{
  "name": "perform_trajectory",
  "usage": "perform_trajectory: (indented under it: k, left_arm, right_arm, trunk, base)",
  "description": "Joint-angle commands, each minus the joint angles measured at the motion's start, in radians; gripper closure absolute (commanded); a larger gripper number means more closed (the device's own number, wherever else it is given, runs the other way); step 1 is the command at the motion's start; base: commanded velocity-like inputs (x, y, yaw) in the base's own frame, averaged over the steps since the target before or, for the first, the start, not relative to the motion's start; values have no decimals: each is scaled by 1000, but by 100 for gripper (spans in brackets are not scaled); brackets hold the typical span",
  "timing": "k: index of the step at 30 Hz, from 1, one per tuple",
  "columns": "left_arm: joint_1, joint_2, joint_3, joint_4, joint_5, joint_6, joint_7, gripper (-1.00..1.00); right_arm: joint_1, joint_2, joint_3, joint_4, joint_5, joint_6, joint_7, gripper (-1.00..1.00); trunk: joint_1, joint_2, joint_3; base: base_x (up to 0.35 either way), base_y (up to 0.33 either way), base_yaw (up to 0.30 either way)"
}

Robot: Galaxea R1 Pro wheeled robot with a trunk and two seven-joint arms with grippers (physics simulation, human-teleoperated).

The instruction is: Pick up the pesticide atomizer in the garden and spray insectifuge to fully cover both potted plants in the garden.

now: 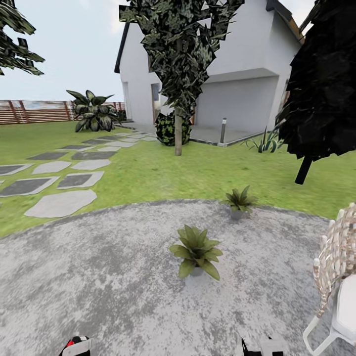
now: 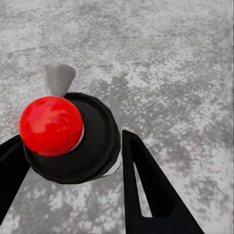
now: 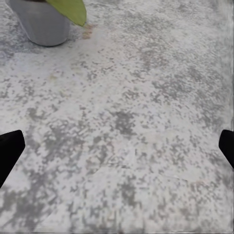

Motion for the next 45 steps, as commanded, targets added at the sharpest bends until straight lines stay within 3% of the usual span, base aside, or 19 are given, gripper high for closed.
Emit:
perform_trajectory:
  k: [1,9,25,26,28,29,32,34,36,39,40,42,45]
  left_arm:
    - [0,1,-9,0,2,-3,9,100]
    - [0,1,-9,0,2,-3,9,100]
    - [0,5,-9,0,-4,-3,8,100]
    - [-1,11,-23,0,-57,2,-6,100]
    - [-3,15,-27,0,-113,6,-40,100]
    - [-11,48,-26,0,-271,22,-267,100]
    - [-20,79,-25,-3,-328,73,-423,100]
    - [-54,105,-26,-7,-369,147,-544,100]
    - [-87,119,-27,-7,-408,196,-623,100]
    - [-164,130,-27,-7,-537,248,-765,100]
    - [-176,131,-26,-7,-563,253,-787,100]
    - [-224,127,-25,-7,-662,269,-870,100]
    - [-271,123,-24,-12,-747,296,-954,100]
  right_arm:
    - [-1,0,0,1,10,-2,-9,-100]
    - [-1,0,0,0,7,-2,-10,-100]
    - [-1,0,0,0,10,-3,-9,-100]
    - [-1,-1,2,-4,12,0,-8,-100]
    - [-1,0,6,-9,14,4,-5,-100]
    - [-2,0,78,-109,66,40,49,-100]
    - [-3,0,124,-205,123,116,131,-100]
    - [-3,1,139,-283,162,202,210,-100]
    - [-4,1,145,-333,190,259,272,-100]
    - [-11,0,149,-409,268,342,410,-100]
    - [-15,-1,150,-417,283,350,433,-100]
    - [-34,0,150,-439,336,371,511,-100]
    - [-57,4,151,-449,377,381,587,-100]
  trunk:
    - [0,0,-2]
    - [0,0,-5]
    - [0,0,-6]
    - [0,0,-6]
    - [0,0,-6]
    - [0,0,-6]
    - [0,0,-6]
    - [0,0,-6]
    - [0,0,-6]
    - [0,0,-6]
    - [0,0,-6]
    - [0,0,-6]
    - [0,0,-6]
  base:
    - [1,11,-264]
    - [0,2,-237]
    - [0,0,-14]
    - [0,0,0]
    - [0,0,0]
    - [0,0,0]
    - [0,0,0]
    - [0,0,0]
    - [0,0,0]
    - [0,0,0]
    - [0,0,0]
    - [0,0,0]
    - [0,0,0]
